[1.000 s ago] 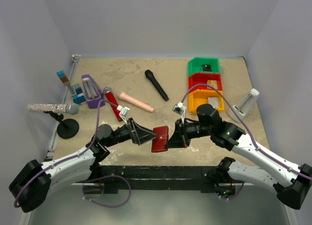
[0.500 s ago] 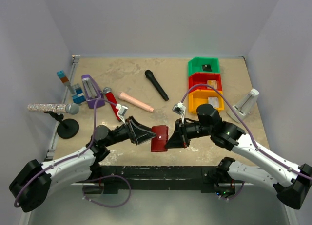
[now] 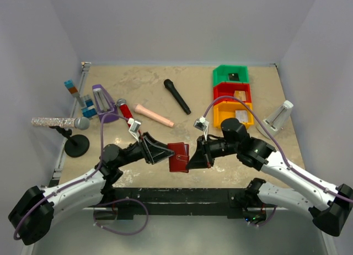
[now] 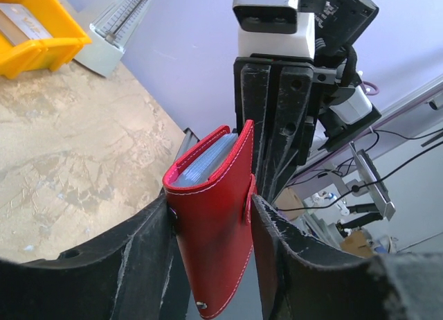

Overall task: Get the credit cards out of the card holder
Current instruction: Open the card holder at the center of the board.

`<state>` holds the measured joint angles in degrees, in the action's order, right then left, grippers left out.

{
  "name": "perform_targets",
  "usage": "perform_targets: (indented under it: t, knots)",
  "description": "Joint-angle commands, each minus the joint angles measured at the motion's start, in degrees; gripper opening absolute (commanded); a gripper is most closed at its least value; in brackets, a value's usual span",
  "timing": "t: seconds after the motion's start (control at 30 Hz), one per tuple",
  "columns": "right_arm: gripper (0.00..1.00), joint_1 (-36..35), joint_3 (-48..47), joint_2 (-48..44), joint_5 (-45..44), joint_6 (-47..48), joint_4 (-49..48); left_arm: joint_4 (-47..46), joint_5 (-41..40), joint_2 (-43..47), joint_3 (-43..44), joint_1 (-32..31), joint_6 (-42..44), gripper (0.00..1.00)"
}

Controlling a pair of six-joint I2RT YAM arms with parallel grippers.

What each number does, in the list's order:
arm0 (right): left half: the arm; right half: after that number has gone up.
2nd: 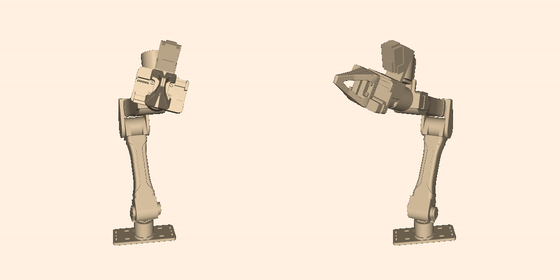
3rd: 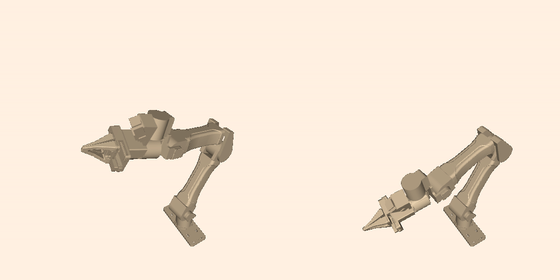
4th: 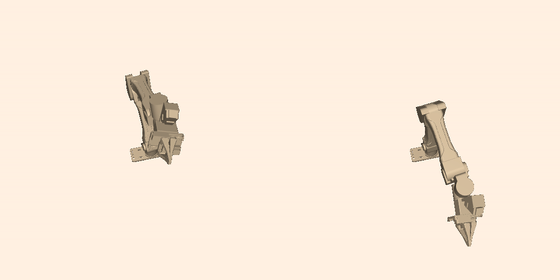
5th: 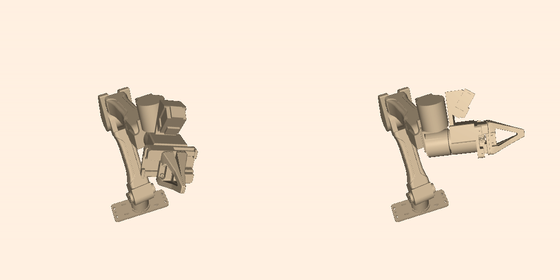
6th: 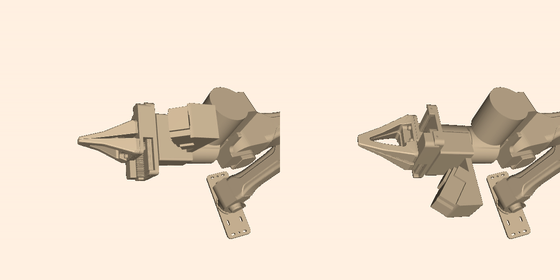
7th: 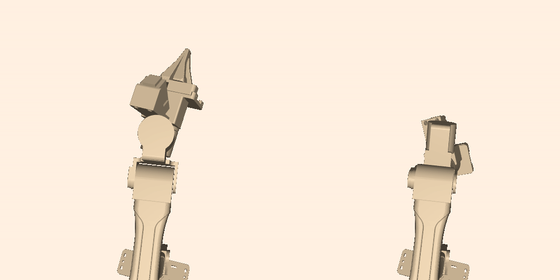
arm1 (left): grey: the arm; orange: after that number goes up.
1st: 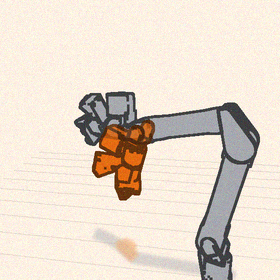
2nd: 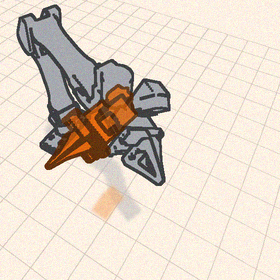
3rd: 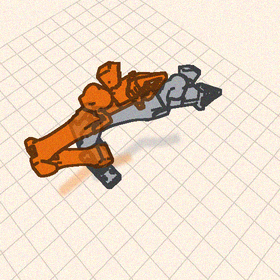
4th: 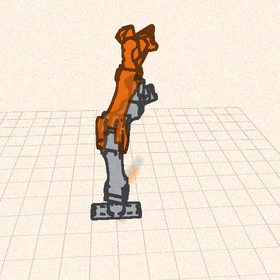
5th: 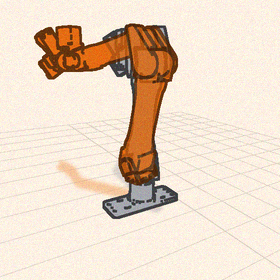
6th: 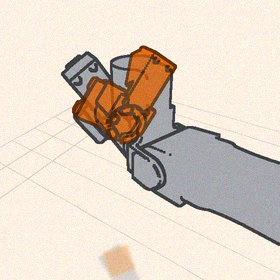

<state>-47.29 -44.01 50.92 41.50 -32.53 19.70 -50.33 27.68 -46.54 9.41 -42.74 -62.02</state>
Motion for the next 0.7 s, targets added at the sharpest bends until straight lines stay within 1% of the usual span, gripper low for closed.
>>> perform_targets:
  t: [0.0, 0.1, 0.17, 0.27, 0.43, 0.67]
  knots:
    - [0.00, -0.1, 0.1, 0.2, -0.6, 0.6, -2.8, -4.3, 1.1, 1.7, -0.4, -0.1, -0.2, 0.54]
    - [0.00, -0.1, 0.1, 0.4, -0.6, 0.6, -2.8, -4.0, 1.3, 2.0, -0.3, -0.1, -0.2, 0.58]
    - [0.00, -0.1, 0.2, 0.5, -0.7, 0.8, -2.9, -3.9, 1.4, 2.1, -0.2, -0.1, -0.1, 0.62]
    - [0.00, -0.1, 0.2, 0.6, -0.7, 0.6, -3.1, -4.1, 1.6, 2.1, 0.0, -0.1, -0.3, 0.63]
    - [0.00, -0.1, 0.7, 0.6, -1.0, 0.7, -3.3, -4.7, 1.2, 2.4, -0.5, -0.1, -0.6, 0.58]
    - [0.00, -0.1, 1.8, 0.9, -1.1, 0.8, -3.8, -5.3, 0.4, 3.4, -0.8, 0.0, -0.7, 0.53]
